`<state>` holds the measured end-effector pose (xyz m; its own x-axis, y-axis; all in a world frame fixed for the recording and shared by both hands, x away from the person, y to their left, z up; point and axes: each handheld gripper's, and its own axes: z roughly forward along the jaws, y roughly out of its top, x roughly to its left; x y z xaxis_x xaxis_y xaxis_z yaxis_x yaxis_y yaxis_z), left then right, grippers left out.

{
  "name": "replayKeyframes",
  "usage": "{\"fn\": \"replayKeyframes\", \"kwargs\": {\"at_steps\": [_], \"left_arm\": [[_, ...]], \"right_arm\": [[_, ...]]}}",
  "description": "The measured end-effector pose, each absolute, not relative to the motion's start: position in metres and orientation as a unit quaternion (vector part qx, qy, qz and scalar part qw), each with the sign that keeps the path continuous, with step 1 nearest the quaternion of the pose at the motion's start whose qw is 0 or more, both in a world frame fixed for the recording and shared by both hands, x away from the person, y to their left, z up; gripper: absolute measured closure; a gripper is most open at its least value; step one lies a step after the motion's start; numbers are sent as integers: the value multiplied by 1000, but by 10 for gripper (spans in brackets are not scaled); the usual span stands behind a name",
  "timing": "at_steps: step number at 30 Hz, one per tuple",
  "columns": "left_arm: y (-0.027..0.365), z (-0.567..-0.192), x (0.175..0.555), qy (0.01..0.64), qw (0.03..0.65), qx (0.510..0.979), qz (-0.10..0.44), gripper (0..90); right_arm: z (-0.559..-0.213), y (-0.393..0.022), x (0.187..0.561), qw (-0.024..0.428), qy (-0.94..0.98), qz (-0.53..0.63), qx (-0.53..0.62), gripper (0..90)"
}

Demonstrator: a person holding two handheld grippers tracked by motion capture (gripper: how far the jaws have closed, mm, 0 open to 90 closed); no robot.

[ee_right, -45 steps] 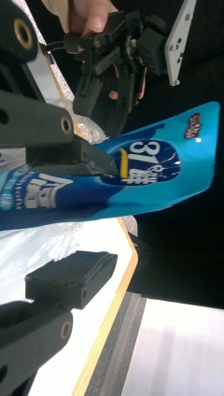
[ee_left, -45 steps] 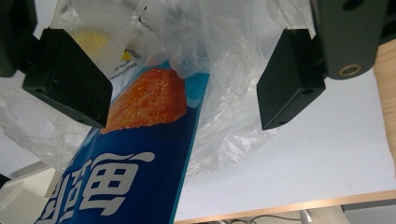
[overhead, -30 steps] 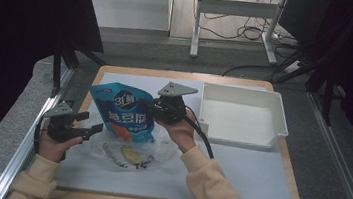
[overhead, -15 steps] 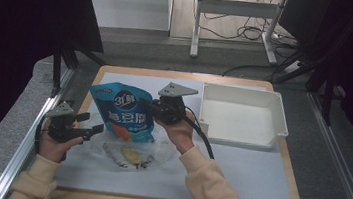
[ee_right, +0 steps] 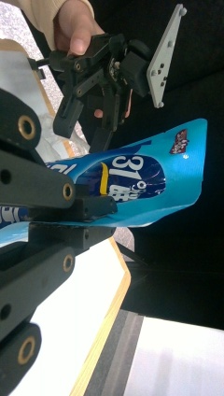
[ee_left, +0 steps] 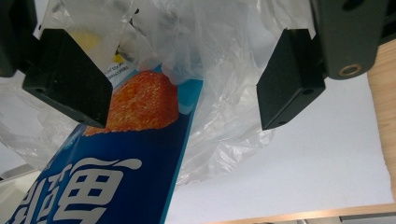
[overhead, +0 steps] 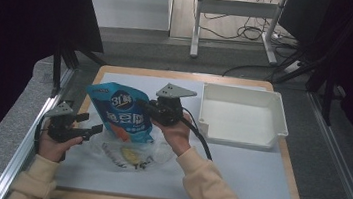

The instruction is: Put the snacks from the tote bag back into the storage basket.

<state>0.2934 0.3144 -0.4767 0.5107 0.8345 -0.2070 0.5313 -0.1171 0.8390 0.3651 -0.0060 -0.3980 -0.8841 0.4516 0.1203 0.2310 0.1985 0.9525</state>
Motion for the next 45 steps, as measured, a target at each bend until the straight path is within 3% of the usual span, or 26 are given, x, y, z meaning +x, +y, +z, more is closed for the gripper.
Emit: {"fn": "replayKeyframes", "kwargs": {"at_steps": [45], "left_arm": [[323, -480, 294, 472, 464, 735, 142, 213]], "right_arm": [[-388, 19, 367, 51, 748, 627, 210, 891]]}}
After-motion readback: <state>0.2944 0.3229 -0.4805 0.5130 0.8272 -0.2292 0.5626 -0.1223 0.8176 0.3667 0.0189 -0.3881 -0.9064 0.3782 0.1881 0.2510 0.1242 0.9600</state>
